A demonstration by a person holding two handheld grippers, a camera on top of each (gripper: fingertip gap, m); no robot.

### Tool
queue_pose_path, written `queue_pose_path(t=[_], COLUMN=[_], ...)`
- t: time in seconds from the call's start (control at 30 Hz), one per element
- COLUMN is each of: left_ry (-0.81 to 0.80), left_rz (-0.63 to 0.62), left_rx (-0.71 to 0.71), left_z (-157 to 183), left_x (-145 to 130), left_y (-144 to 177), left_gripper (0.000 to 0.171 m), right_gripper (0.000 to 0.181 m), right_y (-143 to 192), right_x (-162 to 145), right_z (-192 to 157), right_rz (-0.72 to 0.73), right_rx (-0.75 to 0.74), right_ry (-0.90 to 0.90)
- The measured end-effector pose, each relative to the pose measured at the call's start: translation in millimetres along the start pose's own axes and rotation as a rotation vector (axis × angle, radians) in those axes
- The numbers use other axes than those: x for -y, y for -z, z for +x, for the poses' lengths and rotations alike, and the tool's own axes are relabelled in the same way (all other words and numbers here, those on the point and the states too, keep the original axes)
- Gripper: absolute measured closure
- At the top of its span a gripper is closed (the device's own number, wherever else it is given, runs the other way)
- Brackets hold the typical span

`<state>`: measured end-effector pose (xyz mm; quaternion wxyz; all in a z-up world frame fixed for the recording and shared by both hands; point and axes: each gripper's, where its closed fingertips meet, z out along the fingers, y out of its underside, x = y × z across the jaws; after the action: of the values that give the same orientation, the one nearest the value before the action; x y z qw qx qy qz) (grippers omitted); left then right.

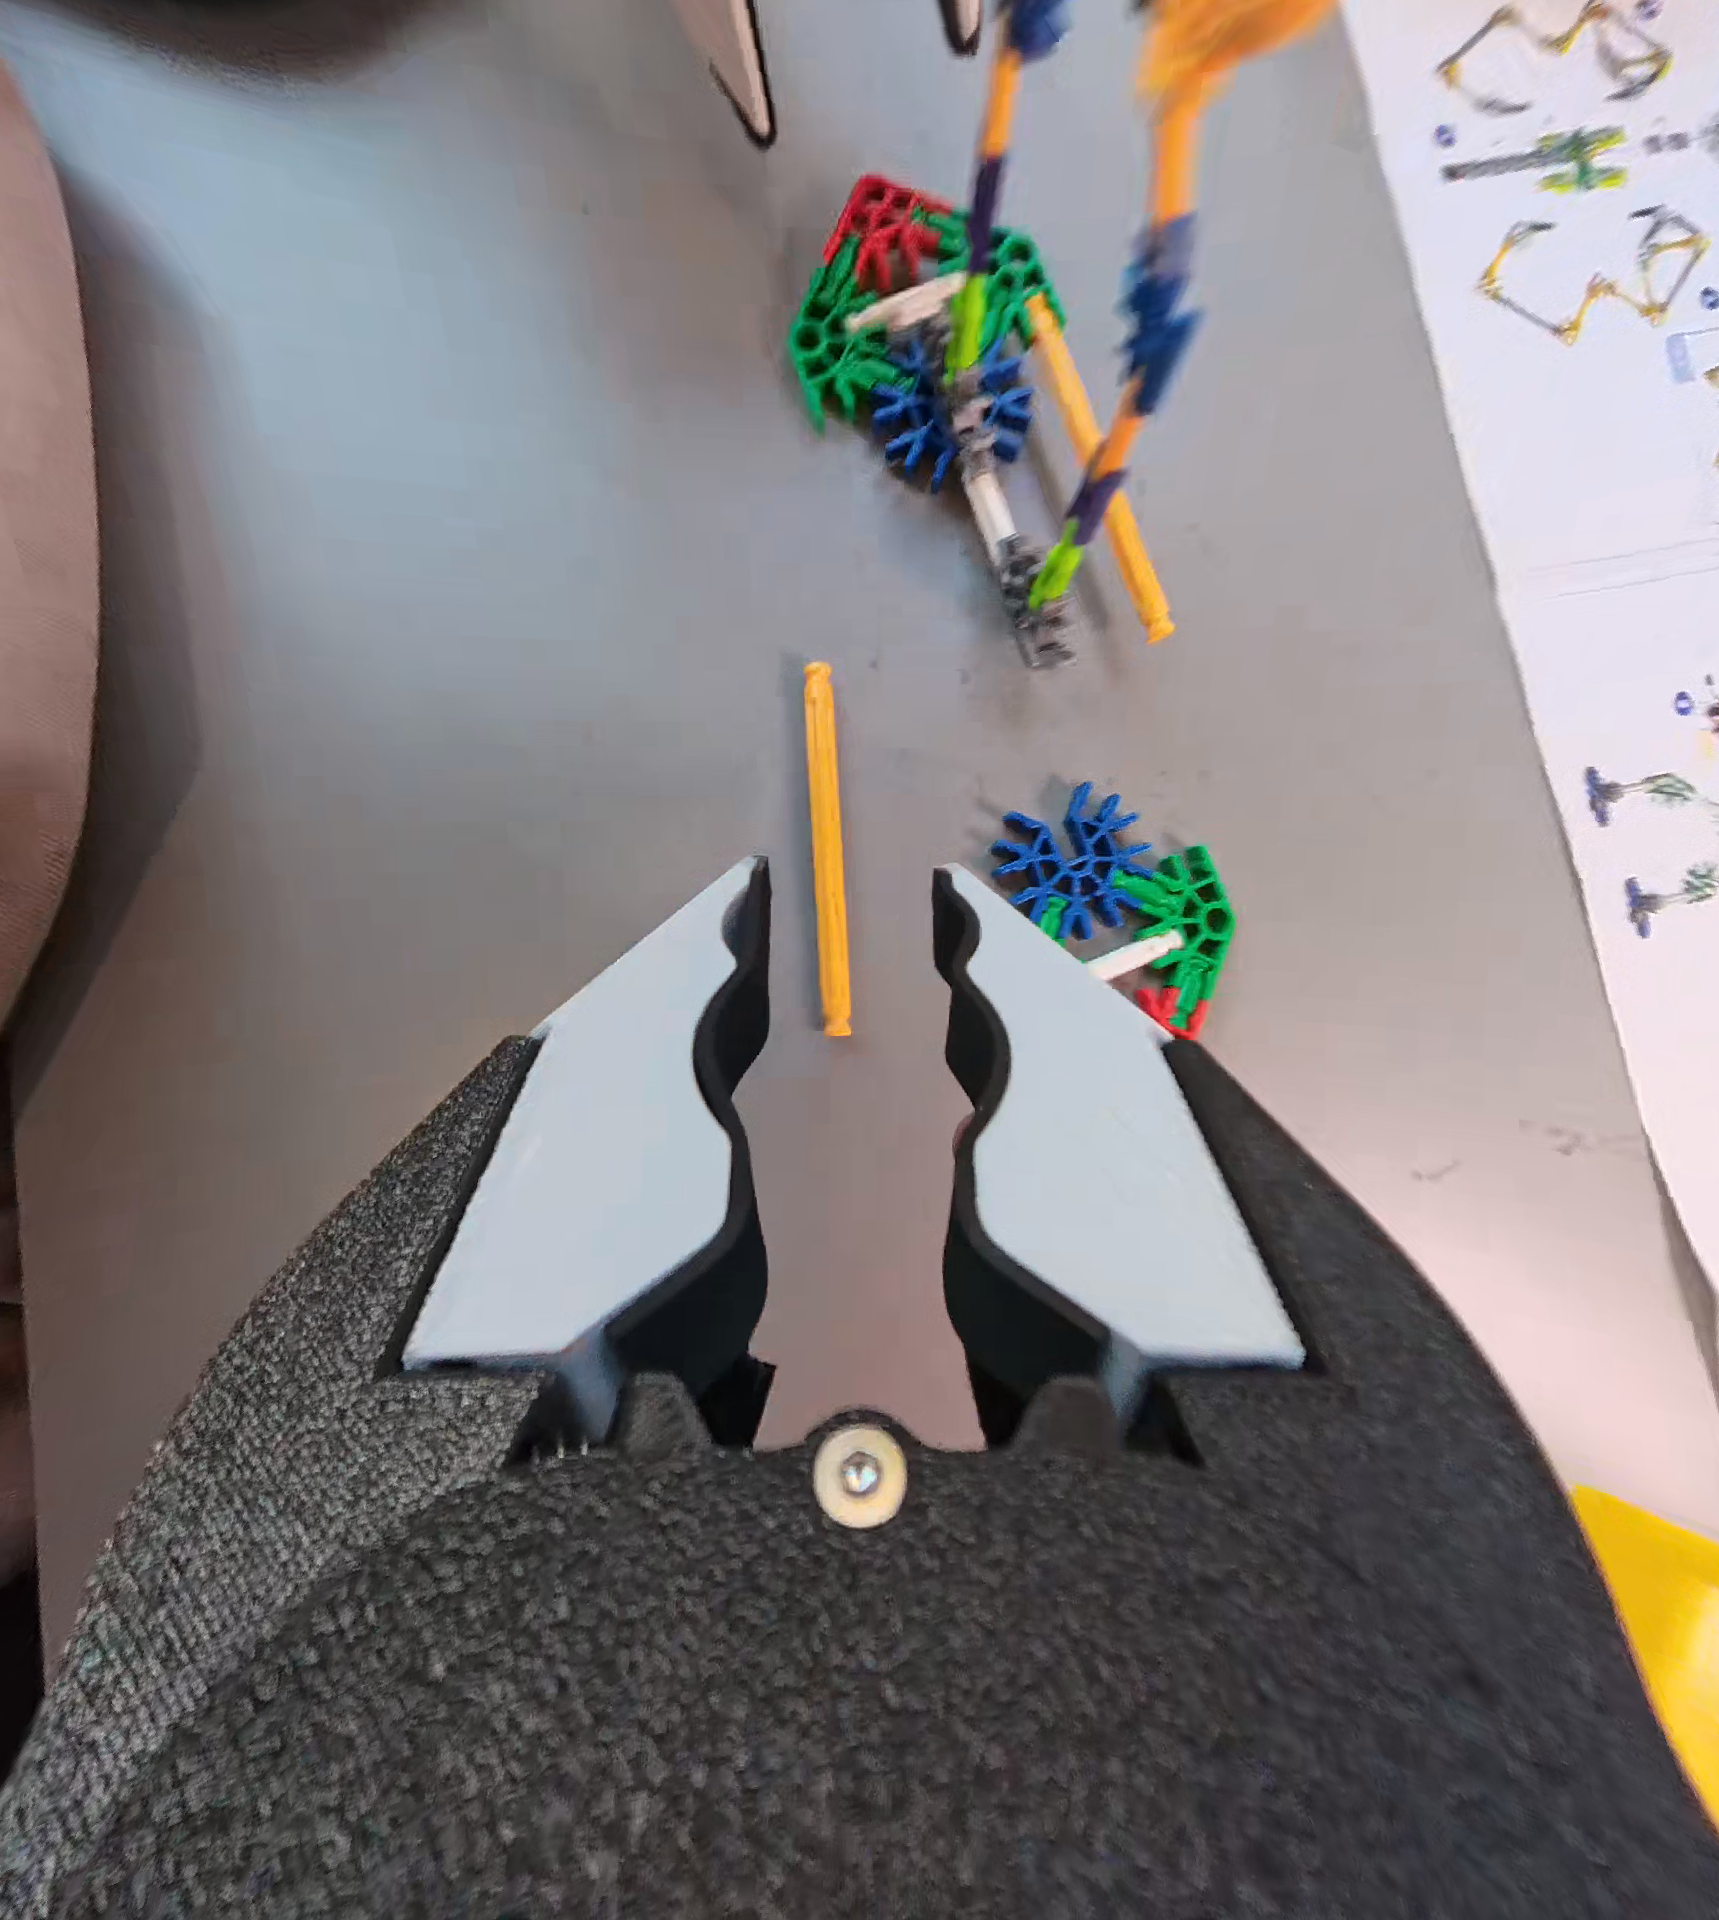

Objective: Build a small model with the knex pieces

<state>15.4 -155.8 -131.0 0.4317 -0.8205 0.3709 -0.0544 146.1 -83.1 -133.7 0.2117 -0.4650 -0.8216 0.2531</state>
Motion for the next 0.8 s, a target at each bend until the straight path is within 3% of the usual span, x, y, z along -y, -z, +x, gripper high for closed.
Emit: queue_pose_path(t=[0.1, 0.2, 0.3, 0.33, 0.6, 0.8], left_ry=[0.210, 0.298, 0.320, 0.299, 0.242, 0.235], left_rz=[0.003, -0.043, -0.105, -0.110, -0.068, -0.042], left_rx=[-0.028, -0.081, -0.091, -0.087, -0.096, -0.111], left_z=[-13.1, -7.7, -5.4, -5.5, -2.9, -2.2], left_x=[-7.7, -12.7, -20.6, -21.6, -19.8, -19.5], left_y=[-1.5, -16.5, -31.7, -34.1, -35.3, -35.4], left_gripper=[0.115, 0.099, 0.104, 0.115, 0.132, 0.133], right_gripper=[0.153, 0.155, 0.159, 0.159, 0.160, 0.164], right_y=[12.8, 7.9, -8.6, -15.8, -70.8, -85.4], right_x=[12.0, 14.6, 20.6, 23.4, 34.5, 37.8], right_z=[37.8, 67.7, 85.6, 88.6, 94.6, 84.3], right_rz=[0.089, 0.129, 0.146, 0.141, 0.061, -0.012], right_rx=[-0.056, -0.068, -0.047, -0.031, 0.120, 0.252], right_ry=[-0.041, -0.064, -0.074, -0.067, 0.011, 0.109])
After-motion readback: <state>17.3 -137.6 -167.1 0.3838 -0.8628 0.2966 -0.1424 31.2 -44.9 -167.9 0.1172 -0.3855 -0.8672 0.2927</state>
